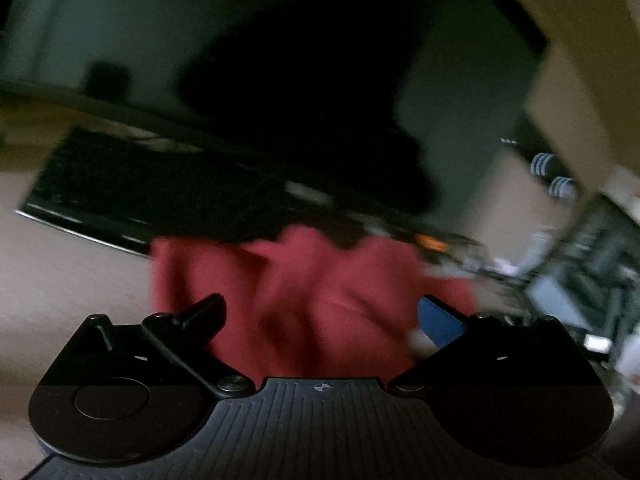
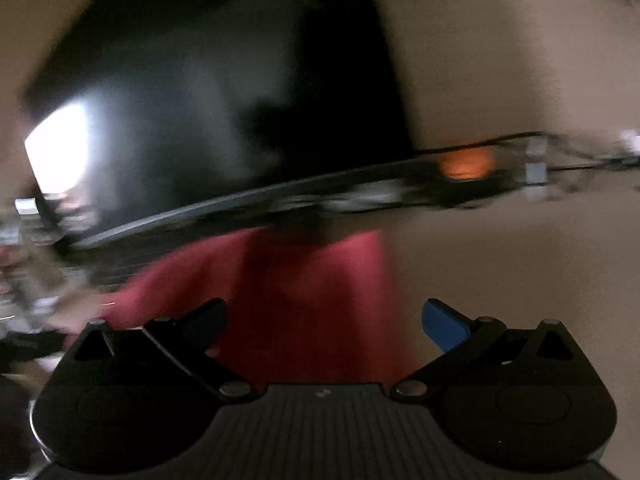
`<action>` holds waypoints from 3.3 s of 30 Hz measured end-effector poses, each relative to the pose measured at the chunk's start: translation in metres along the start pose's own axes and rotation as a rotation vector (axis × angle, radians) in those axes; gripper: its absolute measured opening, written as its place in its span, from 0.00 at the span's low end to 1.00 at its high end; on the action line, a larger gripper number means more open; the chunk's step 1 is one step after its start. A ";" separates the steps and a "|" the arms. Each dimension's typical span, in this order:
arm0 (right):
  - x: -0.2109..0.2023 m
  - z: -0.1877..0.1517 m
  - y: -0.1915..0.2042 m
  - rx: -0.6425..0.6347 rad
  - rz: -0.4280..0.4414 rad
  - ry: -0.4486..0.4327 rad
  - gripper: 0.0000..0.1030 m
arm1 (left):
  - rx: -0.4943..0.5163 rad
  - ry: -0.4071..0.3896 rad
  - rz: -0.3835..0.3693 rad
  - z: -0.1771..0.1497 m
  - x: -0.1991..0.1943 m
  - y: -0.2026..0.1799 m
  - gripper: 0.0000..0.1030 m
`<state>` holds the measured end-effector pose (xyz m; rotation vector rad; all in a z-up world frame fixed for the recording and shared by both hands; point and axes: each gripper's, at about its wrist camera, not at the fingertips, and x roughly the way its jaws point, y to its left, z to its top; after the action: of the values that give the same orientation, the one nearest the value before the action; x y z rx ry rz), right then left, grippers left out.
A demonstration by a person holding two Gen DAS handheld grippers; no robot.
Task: Fold clothes
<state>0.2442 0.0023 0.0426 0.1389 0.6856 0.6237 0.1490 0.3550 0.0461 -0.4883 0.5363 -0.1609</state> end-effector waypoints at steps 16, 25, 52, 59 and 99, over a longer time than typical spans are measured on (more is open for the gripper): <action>0.021 -0.055 0.086 -0.552 -0.011 0.071 1.00 | -0.157 0.076 0.031 -0.028 0.005 0.009 1.00; 0.002 -0.026 0.070 -0.513 -0.205 -0.020 1.00 | -0.012 0.055 0.239 -0.027 0.009 -0.012 1.00; -0.018 -0.038 0.063 -0.447 -0.051 -0.003 1.00 | 0.128 0.124 0.310 -0.022 0.016 -0.040 1.00; -0.006 -0.025 0.034 -0.256 -0.051 0.024 1.00 | 0.124 0.148 0.316 -0.026 0.024 -0.035 1.00; -0.145 -0.136 0.007 -0.202 -0.105 -0.056 1.00 | 0.099 -0.140 0.534 -0.223 -0.102 -0.193 1.00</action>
<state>0.0676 -0.0872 0.0193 -0.0661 0.5684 0.5825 -0.0590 0.1240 0.0194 -0.2443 0.5017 0.3536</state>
